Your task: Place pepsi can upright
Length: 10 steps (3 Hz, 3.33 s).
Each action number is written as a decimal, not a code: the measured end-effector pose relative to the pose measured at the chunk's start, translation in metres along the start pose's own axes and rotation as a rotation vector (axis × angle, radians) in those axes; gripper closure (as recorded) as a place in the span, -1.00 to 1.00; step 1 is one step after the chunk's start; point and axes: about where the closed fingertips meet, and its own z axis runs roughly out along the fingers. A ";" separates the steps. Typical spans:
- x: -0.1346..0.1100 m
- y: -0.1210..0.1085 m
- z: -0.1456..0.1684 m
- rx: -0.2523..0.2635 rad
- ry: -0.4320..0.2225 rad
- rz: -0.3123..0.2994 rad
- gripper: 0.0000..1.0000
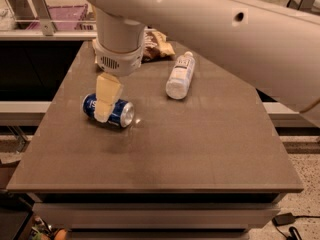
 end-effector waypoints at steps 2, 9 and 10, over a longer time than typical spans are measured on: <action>-0.021 0.014 0.031 -0.029 0.052 -0.013 -1.00; -0.025 0.000 0.046 -0.064 0.104 -0.014 1.00; -0.025 -0.004 0.035 -0.076 0.038 -0.036 1.00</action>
Offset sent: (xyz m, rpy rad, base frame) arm 0.0021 0.0493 -0.0444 -0.0669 0.0823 0.0265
